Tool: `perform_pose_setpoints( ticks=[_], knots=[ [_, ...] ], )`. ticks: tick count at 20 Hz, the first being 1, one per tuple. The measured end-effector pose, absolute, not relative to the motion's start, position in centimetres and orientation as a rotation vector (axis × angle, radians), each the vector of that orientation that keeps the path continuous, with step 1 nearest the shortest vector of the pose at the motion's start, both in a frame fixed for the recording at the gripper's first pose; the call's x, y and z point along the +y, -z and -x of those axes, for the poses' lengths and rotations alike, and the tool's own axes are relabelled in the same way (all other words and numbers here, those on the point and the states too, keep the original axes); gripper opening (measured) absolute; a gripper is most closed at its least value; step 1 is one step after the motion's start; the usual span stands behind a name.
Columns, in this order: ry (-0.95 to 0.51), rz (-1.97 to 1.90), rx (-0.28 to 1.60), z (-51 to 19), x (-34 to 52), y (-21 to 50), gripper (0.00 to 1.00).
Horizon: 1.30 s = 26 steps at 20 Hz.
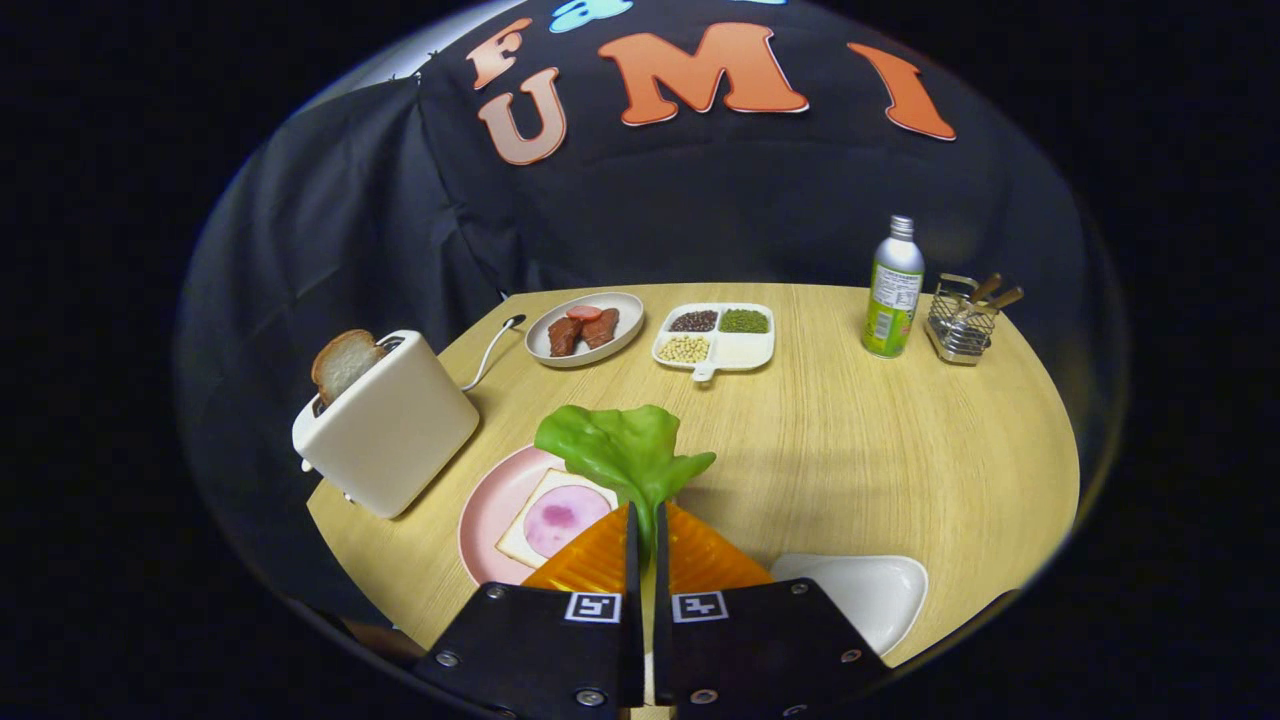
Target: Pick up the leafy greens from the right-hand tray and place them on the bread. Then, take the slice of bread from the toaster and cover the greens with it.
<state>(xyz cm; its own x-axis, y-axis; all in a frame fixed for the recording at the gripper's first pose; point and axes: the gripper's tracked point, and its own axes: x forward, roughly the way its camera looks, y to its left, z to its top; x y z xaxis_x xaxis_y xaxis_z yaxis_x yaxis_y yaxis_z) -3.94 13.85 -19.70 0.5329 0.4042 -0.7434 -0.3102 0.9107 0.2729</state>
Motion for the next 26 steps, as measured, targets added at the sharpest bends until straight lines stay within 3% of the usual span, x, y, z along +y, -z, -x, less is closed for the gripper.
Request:
perform_pose_setpoints(
  ticks=[9,20,22,26],
  knots=[
    [-0.530,-0.087,1.001,4.5,19.7,22.5,0.04],
    [-0.541,-0.051,1.128,5.7,22.3,26.6,0.06],
    [-0.540,-0.055,1.125,5.8,22.5,26.3,0.09],
    [-0.546,-0.045,1.122,5.9,22.7,24.9,0.24]
  ],
)
